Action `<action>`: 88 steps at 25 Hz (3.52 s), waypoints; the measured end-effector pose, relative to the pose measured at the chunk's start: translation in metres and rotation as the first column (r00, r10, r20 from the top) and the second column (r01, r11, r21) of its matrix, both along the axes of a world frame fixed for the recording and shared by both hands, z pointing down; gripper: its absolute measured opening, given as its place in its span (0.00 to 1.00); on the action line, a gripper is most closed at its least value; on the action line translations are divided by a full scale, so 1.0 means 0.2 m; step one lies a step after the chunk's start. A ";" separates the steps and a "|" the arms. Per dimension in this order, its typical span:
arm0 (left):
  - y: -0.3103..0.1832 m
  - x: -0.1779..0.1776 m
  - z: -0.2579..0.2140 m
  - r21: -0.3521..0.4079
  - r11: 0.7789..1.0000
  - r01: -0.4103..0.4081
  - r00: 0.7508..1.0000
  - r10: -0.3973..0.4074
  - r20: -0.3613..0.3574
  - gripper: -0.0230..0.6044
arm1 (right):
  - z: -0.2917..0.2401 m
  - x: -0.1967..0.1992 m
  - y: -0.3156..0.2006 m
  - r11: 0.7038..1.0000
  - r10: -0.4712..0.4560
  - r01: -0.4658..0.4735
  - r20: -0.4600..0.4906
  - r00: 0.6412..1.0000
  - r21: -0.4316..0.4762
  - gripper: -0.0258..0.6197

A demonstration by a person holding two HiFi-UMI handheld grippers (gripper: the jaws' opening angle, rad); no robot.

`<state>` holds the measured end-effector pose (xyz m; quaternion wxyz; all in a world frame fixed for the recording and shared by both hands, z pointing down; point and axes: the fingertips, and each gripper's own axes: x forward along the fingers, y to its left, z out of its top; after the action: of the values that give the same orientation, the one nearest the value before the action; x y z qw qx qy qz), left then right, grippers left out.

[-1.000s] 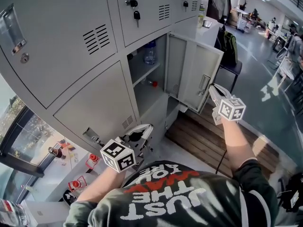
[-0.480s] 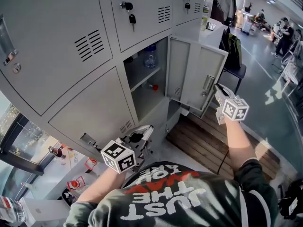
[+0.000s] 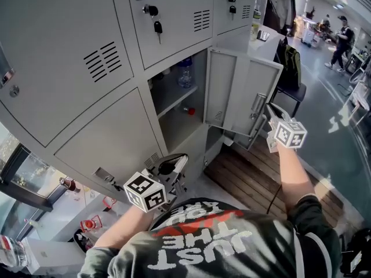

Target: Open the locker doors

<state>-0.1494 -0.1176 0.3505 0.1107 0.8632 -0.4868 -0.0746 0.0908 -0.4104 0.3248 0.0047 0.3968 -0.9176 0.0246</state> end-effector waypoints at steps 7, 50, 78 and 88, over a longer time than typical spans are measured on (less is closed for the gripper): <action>-0.06 0.02 0.01 -0.002 1.000 0.022 1.000 -0.022 -0.001 0.04 | 0.00 0.00 -0.09 1.000 -0.018 0.018 0.001 1.000 0.006 0.13; 0.54 -0.17 0.02 0.039 0.991 -0.131 0.991 0.132 -0.021 0.04 | 0.17 -0.33 1.16 0.991 -0.051 0.051 0.007 0.999 -0.120 0.13; 0.72 0.49 0.01 0.044 0.995 0.092 0.996 -0.092 -0.006 0.04 | 0.12 -0.02 1.64 0.909 -0.402 0.401 0.017 0.915 -0.114 0.09; 0.69 0.51 -0.01 0.050 0.993 0.103 0.995 -0.102 -0.011 0.04 | 0.11 0.04 1.60 0.911 -0.400 0.398 0.009 0.917 -0.108 0.09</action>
<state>-0.0480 0.0205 0.3487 0.0868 0.8393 -0.5280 -0.0962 0.0997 -0.0894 0.3466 0.0370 0.2005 -0.9765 0.0696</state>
